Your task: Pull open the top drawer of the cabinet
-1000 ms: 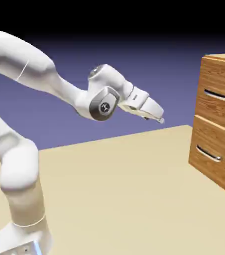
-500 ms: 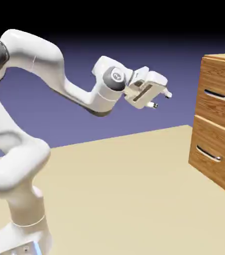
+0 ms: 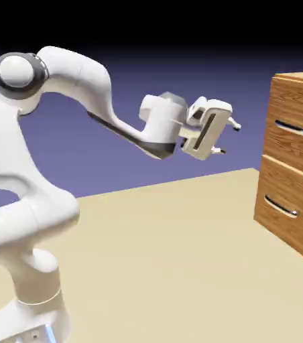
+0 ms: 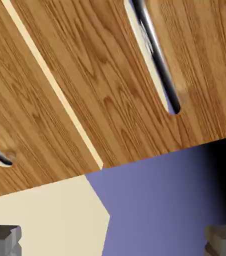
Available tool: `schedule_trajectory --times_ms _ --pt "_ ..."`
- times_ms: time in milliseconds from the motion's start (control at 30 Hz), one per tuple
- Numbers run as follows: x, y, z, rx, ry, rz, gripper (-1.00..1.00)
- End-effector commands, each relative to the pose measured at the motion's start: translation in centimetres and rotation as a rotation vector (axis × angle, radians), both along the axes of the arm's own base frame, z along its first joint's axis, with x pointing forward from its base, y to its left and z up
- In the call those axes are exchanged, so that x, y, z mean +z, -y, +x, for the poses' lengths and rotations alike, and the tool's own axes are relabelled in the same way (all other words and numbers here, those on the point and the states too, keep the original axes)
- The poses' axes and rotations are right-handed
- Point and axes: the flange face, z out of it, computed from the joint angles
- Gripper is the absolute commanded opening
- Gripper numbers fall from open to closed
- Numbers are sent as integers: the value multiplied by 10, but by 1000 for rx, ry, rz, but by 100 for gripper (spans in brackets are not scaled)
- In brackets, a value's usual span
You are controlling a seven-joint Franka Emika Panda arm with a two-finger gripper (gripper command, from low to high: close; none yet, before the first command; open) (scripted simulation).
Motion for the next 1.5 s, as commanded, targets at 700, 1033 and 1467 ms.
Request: schedule_trajectory --times_ms 700,1033,1467 --pt "-67 -2 91 274 31 -272 100" --pt "-54 16 131 398 132 -299 100" --pt "-10 45 181 479 271 -311 100"
